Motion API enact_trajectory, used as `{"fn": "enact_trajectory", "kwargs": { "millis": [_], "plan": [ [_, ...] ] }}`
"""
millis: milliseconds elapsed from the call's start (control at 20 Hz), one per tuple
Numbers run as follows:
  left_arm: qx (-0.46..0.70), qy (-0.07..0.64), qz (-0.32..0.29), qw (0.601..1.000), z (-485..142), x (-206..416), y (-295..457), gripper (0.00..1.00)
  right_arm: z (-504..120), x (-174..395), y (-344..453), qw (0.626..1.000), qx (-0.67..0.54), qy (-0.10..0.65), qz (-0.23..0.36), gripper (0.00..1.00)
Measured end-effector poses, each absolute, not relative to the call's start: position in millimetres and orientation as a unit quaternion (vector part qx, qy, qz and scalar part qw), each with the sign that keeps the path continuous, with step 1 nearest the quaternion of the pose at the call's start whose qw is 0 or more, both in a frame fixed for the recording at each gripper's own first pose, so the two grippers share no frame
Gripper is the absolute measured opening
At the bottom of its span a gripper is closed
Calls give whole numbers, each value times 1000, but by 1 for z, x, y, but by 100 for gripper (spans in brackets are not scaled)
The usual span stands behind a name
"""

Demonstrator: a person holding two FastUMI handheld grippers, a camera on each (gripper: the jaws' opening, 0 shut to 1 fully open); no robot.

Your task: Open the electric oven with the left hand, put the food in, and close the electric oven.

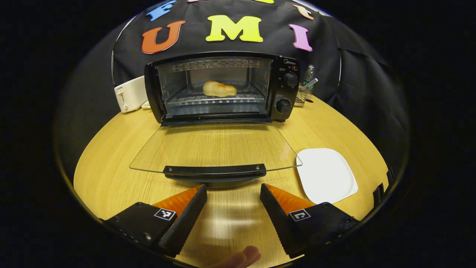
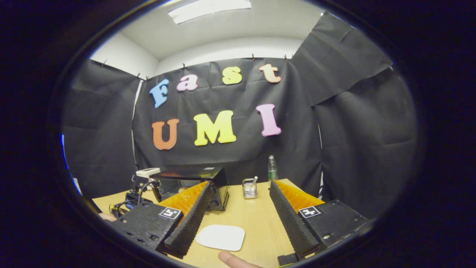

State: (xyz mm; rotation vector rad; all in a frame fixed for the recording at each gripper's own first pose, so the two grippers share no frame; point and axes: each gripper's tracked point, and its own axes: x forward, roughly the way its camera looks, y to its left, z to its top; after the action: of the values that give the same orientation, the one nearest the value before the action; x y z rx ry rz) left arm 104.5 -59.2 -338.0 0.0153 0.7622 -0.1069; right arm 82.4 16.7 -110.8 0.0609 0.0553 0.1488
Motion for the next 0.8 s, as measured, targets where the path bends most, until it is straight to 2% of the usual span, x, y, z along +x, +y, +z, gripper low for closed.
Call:
{"fn": "enact_trajectory", "kwargs": {
  "millis": [400,800],
  "plan": [
    [0,422,-37,906,-344,107,-55,93,-102,84,-5,996,59,16,70,96],
    [-3,424,-21,906,-336,111,-50,93,-99,86,-20,995,73,11,59,96]
  ]
}}
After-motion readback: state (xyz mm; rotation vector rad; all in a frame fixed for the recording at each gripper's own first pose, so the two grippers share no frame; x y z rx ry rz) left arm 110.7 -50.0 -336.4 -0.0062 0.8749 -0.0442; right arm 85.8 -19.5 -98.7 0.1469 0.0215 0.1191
